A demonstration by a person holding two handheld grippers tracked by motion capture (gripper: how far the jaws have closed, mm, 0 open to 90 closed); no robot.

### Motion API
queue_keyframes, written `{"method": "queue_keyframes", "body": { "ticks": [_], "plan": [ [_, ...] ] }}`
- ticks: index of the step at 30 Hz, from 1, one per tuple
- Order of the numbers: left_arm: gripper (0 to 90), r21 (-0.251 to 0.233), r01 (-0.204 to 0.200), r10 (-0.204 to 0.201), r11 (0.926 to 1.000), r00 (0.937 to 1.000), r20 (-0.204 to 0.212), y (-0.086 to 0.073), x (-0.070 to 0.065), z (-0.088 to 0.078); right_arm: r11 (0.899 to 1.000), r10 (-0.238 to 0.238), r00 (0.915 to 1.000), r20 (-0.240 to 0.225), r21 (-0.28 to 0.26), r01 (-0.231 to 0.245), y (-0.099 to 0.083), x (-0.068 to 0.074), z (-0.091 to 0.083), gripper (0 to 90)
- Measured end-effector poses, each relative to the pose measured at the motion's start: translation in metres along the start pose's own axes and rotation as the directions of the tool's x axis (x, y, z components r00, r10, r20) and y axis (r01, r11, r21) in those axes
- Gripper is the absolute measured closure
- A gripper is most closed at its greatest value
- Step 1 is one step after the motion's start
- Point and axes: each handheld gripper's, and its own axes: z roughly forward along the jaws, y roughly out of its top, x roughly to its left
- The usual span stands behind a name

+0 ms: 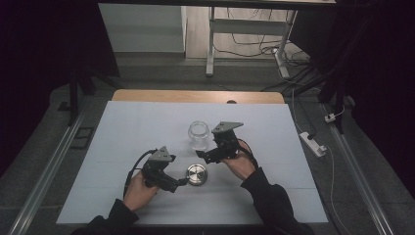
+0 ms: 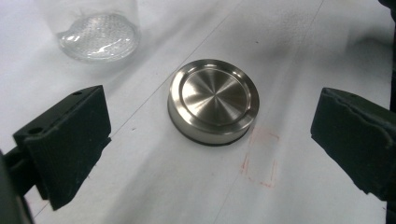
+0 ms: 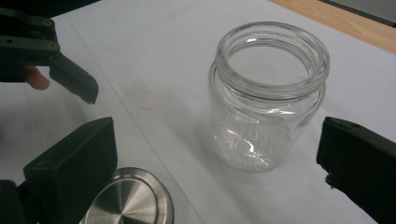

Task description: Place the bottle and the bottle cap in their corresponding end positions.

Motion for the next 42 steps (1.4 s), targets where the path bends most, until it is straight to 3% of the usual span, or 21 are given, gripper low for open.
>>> {"method": "queue_keyframes", "body": {
  "ticks": [12, 32, 42],
  "plan": [
    [0.0, -0.038, 0.034, -0.034, 0.9987, 0.9994, -0.001, -0.007, 0.001, -0.021, 1.000, 0.001, 1.0000, -0.009, -0.014, -0.001, -0.009, 0.010, -0.016, 0.0],
    [0.0, -0.051, 0.063, -0.065, 0.9967, 0.9964, -0.054, -0.031, 0.001, -0.053, 0.999, -0.042, 0.9990, -0.013, 0.010, 0.042, -0.029, 0.028, -0.034, 0.0],
    [0.0, -0.057, 0.085, -0.090, 0.9947, 0.9926, -0.082, -0.043, 0.000, -0.069, 1.000, -0.025, 0.9997, 0.003, 0.000, 0.025, -0.039, 0.029, -0.049, 0.0]
  ]
}}
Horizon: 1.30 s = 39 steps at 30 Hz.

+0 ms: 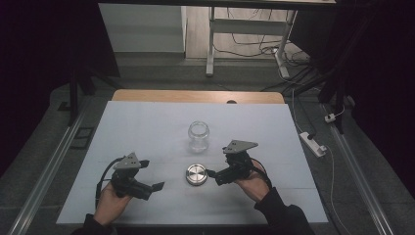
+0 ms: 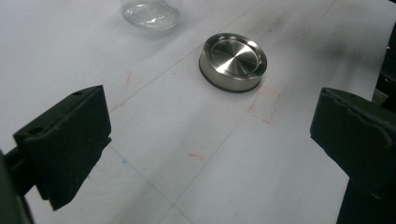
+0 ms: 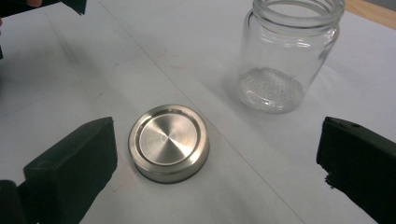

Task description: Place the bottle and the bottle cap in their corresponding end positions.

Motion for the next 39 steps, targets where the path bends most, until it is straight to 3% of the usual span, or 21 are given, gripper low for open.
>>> {"method": "queue_keyframes", "body": {
  "ticks": [20, 32, 39],
  "plan": [
    [0.0, -0.009, 0.054, -0.055, 0.9985, 0.9964, -0.065, -0.026, 0.001, -0.030, 0.999, 0.048, 0.9965, 0.068, -0.003, -0.048, -0.034, -0.006, -0.040, 0.0],
    [0.0, -0.031, 0.102, -0.105, 0.9943, 0.9893, -0.102, -0.046, 0.004, -0.051, 0.996, 0.089, 0.9901, 0.108, -0.006, -0.089, -0.056, -0.009, -0.063, 0.0],
    [0.0, -0.043, 0.124, -0.128, 0.9914, 0.9838, -0.125, -0.058, 0.004, -0.062, 0.994, 0.112, 0.9814, 0.156, -0.015, -0.111, -0.071, -0.012, -0.081, 0.0]
  ]
}}
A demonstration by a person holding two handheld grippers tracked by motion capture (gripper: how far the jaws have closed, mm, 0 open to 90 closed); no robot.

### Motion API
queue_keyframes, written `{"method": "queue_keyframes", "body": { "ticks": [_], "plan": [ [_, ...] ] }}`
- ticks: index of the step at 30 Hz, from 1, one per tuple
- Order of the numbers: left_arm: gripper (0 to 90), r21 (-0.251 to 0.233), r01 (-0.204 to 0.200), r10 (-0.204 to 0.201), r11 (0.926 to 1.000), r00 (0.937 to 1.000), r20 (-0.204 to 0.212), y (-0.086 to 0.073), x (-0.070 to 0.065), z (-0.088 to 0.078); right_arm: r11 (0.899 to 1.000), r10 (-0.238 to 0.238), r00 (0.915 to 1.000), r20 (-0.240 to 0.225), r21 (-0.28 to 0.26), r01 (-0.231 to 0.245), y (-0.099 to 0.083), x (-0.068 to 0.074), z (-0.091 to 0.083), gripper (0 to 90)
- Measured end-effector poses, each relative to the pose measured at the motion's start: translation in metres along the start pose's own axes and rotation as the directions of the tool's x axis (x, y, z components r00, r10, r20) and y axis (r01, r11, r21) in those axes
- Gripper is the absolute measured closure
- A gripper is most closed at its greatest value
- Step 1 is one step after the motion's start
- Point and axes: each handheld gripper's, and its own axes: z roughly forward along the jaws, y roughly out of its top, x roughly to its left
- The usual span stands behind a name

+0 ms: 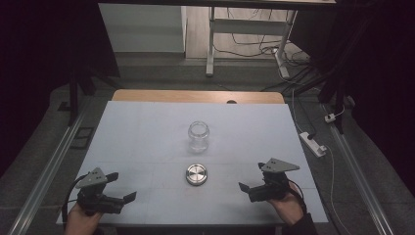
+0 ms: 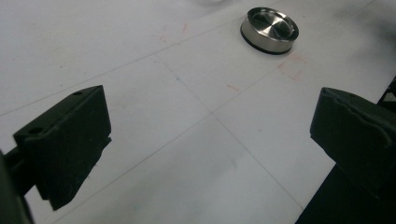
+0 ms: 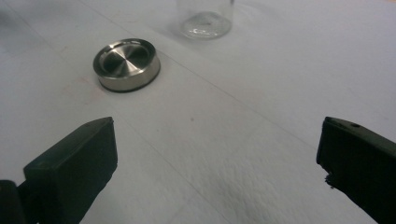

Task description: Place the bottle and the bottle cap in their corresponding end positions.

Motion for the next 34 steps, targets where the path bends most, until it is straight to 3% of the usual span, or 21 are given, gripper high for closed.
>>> {"method": "queue_keyframes", "body": {
  "ticks": [15, 23, 34],
  "plan": [
    [0.0, 0.002, 0.060, -0.060, 0.9982, 0.9973, -0.042, -0.024, 0.008, -0.014, 0.996, 0.083, 0.9933, 0.081, 0.021, -0.084, -0.038, -0.014, -0.029, 0.0],
    [0.0, 0.024, 0.067, -0.065, 0.9975, 0.9961, -0.060, -0.032, 0.007, -0.016, 0.993, 0.105, 0.9890, 0.105, 0.043, -0.110, -0.051, -0.016, -0.038, 0.0],
    [0.0, 0.061, 0.064, -0.058, 0.9961, 0.9940, -0.093, -0.033, 0.004, -0.014, 0.989, 0.130, 0.9831, 0.129, 0.050, -0.137, -0.055, -0.016, -0.045, 0.0]
  ]
}}
